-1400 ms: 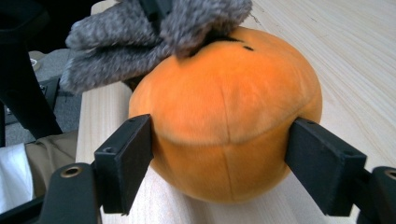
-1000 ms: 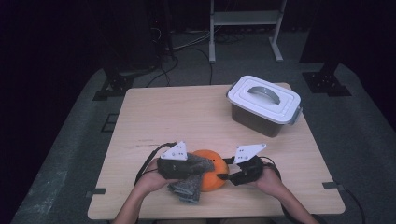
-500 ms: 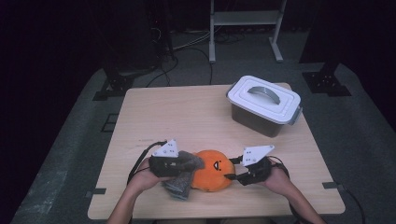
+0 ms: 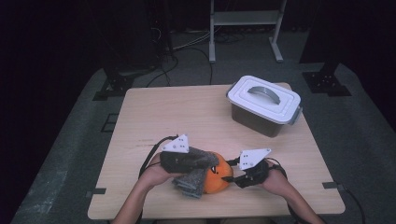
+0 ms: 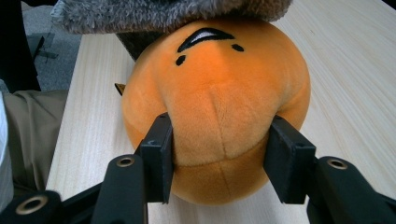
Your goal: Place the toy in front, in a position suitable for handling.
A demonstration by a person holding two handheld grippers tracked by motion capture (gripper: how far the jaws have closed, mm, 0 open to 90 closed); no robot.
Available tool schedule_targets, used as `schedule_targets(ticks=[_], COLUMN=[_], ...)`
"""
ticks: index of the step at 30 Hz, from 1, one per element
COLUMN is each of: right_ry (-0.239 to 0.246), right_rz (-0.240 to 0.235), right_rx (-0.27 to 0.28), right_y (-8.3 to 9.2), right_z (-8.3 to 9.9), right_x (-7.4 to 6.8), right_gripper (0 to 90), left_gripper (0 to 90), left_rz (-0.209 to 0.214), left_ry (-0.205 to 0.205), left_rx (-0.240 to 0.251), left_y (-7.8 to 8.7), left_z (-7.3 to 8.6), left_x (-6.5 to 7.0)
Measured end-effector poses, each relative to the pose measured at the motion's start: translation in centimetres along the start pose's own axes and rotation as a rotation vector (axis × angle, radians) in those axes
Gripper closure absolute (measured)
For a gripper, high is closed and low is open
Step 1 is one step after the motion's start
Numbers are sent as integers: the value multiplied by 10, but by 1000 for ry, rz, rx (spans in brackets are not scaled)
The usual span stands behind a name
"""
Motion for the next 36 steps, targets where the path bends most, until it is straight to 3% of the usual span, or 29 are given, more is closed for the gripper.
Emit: schedule_targets(ticks=[5,6,8,14,18,22,29,36], right_ry=[-13,-54,-69,-133,-144,-143,-94,-89], right_rz=[-4,-14,-18,-60,-66,-66,-51,-50], right_rx=[1,7,11,48,44,35,17,20], right_y=[0,-1,-1,4,0,-4,-5,-4], right_z=[1,0,-1,-9,-11,-10,-5,-3], right_x=[1,3,3,1,1,0,-3,-2], right_gripper=[426,339,293,264,248,270,419,435], left_gripper=[765,765,766,765,765,764,764,763], left_rz=[3,5,10,21,25,36,43,35], left_ry=[23,39,47,50,42,38,38,55], left_rx=[-28,-28,-24,-21,-25,-26,-20,-18], left_y=[-5,-5,-5,-4,-5,-6,-4,1], left_z=[10,14,17,23,23,23,24,31], left_x=[-3,-3,-3,1,3,6,5,0])
Point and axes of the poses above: each handheld gripper's, and its own axes: y roughly backward along the jaws, z roughly out of its underside, x roughly to its right, the point moved 9 cm from there along -y, roughly forward along the jaws, and after that the axes turned 10 degrees about -x, right-handed, at the moved point
